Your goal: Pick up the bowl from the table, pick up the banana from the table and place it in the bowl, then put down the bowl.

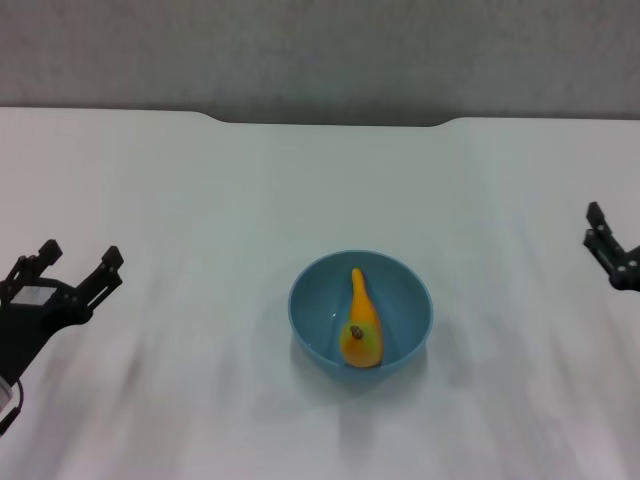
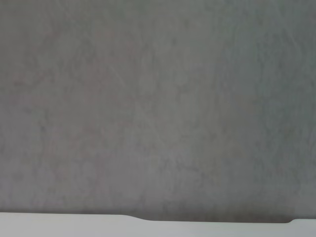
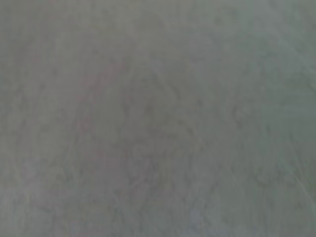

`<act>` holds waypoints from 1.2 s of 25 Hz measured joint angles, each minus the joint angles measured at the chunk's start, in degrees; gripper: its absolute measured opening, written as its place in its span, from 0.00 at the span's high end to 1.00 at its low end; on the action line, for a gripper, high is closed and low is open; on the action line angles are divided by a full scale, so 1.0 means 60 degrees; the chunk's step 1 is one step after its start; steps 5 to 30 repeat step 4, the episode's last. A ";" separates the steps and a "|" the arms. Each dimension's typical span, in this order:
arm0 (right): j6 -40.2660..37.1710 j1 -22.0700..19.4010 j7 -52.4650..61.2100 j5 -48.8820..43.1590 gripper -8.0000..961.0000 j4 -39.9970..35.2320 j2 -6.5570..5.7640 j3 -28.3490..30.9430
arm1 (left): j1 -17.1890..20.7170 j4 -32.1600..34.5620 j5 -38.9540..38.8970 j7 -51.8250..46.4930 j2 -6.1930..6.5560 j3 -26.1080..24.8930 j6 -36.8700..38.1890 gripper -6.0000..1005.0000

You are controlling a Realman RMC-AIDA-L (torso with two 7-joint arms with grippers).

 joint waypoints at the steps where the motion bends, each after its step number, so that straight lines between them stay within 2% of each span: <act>1: -0.0032 0.0031 0.0706 0.0025 0.13 -0.0238 0.0002 0.0014 | -0.0093 0.0058 -0.0007 -0.0046 -0.0005 0.0006 -0.0001 0.11; 30: 0.0016 0.0092 0.1061 0.0020 0.13 -0.0478 0.0006 0.0001 | -0.0205 0.0138 -0.0010 -0.0076 -0.0008 0.0005 0.0039 0.11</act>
